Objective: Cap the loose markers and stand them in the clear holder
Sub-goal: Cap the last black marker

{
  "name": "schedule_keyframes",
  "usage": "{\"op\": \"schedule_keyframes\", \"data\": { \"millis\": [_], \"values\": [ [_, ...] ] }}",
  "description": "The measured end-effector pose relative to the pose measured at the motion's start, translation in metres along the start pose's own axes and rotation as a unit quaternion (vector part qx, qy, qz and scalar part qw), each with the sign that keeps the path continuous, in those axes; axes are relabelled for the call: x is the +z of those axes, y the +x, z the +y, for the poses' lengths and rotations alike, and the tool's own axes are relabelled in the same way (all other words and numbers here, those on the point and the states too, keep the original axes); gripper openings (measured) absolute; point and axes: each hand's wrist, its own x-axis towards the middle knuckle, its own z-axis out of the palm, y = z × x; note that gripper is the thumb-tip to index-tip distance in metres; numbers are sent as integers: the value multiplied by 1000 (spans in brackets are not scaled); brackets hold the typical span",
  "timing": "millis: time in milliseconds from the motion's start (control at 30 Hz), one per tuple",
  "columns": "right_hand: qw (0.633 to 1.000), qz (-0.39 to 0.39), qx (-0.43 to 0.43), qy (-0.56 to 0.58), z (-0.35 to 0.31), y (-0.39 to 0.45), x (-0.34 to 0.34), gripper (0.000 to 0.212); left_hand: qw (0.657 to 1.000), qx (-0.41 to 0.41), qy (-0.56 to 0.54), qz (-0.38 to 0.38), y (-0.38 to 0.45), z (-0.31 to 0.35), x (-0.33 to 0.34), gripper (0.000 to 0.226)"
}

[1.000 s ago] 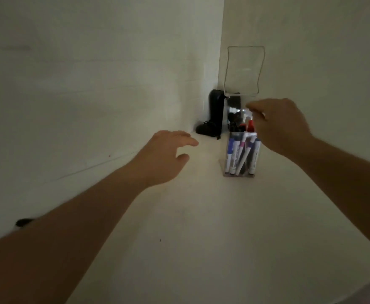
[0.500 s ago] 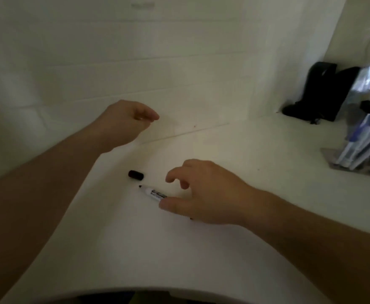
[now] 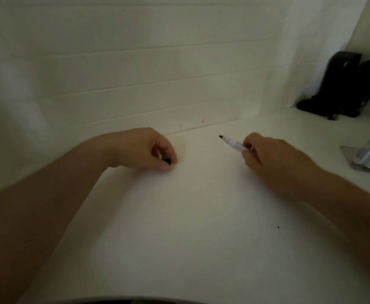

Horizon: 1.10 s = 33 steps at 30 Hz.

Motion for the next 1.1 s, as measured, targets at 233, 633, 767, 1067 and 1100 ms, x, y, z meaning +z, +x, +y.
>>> {"op": "schedule_keyframes", "data": {
  "millis": [233, 633, 767, 1067, 1100],
  "values": [
    [992, 64, 62, 84, 40, -21, -6, 25, 895, -8, -427, 127, 63, 70, 62, 14],
    [952, 136, 59, 266, 44, -17, 0, 13, 628, -99, -763, 114, 92, 89, 60, 28],
    [952, 147, 53, 263, 44, -16, 1, 16, 626, -71, -771, 91, 89, 95, 73, 30],
    [959, 117, 43, 253, 47, -14, 7, 23, 638, -56, -766, 51, 84, 95, 73, 29],
    [959, 117, 41, 255, 47, -15, 7, 21, 635, -57, -769, 54, 83, 95, 71, 26]
  ]
}}
